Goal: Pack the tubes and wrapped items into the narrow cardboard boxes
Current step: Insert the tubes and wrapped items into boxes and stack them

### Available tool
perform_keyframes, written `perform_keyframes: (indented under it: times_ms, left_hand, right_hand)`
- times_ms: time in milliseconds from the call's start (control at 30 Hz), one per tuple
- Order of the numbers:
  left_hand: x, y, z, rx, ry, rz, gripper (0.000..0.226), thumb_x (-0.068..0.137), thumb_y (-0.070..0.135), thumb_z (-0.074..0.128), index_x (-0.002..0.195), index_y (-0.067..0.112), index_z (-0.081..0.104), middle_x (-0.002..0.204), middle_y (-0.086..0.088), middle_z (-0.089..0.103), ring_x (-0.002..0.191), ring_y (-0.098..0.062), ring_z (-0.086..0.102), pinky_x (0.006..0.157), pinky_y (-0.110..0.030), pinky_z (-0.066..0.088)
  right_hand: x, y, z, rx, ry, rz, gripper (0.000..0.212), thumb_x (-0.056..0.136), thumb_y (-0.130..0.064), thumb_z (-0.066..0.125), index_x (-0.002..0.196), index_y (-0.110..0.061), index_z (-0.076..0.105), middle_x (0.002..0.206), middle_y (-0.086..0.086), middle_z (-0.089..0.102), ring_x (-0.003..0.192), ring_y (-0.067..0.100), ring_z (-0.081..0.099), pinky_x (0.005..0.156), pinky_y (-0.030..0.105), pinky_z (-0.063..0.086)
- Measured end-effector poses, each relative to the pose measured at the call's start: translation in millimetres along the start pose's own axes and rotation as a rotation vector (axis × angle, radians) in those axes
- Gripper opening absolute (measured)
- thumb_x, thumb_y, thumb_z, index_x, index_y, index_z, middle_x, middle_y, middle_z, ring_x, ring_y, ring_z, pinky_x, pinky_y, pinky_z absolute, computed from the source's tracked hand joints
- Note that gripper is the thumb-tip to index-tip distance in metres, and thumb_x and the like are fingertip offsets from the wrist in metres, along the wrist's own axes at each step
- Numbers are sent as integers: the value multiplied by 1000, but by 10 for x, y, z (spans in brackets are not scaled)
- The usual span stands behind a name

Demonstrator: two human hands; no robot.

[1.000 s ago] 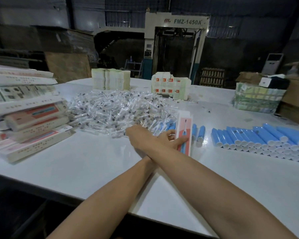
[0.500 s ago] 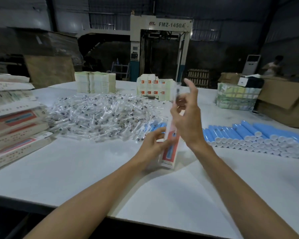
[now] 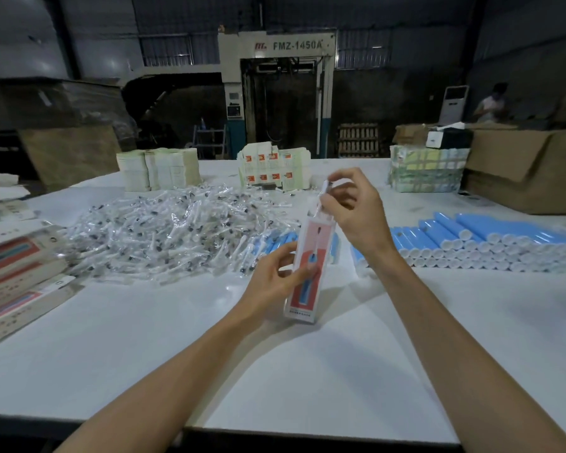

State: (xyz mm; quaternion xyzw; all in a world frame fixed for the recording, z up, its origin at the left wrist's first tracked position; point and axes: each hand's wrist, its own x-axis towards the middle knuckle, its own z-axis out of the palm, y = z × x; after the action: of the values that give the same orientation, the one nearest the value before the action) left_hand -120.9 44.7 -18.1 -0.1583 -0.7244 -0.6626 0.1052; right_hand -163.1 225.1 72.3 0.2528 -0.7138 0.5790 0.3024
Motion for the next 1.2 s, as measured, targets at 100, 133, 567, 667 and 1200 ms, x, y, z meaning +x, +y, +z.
perform_keyframes:
  times_ms: [100, 133, 567, 667, 1200]
  left_hand:
    - [-3, 2, 6, -10, 6, 1, 52, 85, 61, 82, 131, 41, 70, 122, 13, 78, 108, -14, 78, 81, -26, 64]
    - [-5, 0, 4, -14, 8, -3, 51, 85, 60, 82, 131, 41, 70, 122, 12, 78, 108, -15, 78, 82, -28, 64]
    - [9, -30, -37, -77, 73, -65, 50, 86, 48, 84, 129, 31, 67, 122, 8, 79, 101, -18, 80, 73, -26, 63]
    - [8, -56, -18, -97, 59, -62, 46, 91, 43, 85, 130, 28, 67, 120, 5, 79, 101, -21, 81, 77, -32, 65]
    - [154, 241, -72, 135, -55, 79, 69, 89, 54, 82, 145, 69, 45, 121, 37, 69, 116, -1, 70, 78, -21, 63]
  right_hand:
    - [-30, 0, 35, -89, -62, 2, 16, 96, -14, 70, 108, -19, 61, 93, -3, 70, 88, 12, 69, 73, 24, 54]
    - [-47, 7, 50, -124, -86, 5, 13, 97, -16, 69, 107, -19, 61, 94, -4, 70, 89, 10, 67, 72, 23, 52]
    - [-223, 161, -56, -69, -133, 126, 34, 99, -29, 71, 130, -29, 56, 125, -6, 60, 109, 3, 62, 86, 21, 51]
    - [-372, 274, -28, 19, -260, 128, 46, 99, -25, 73, 138, -31, 49, 117, -7, 71, 109, 9, 68, 92, 30, 57]
    - [-481, 480, 7, 305, -208, 225, 28, 100, -23, 71, 125, -31, 63, 107, -1, 78, 104, 18, 74, 84, 25, 58]
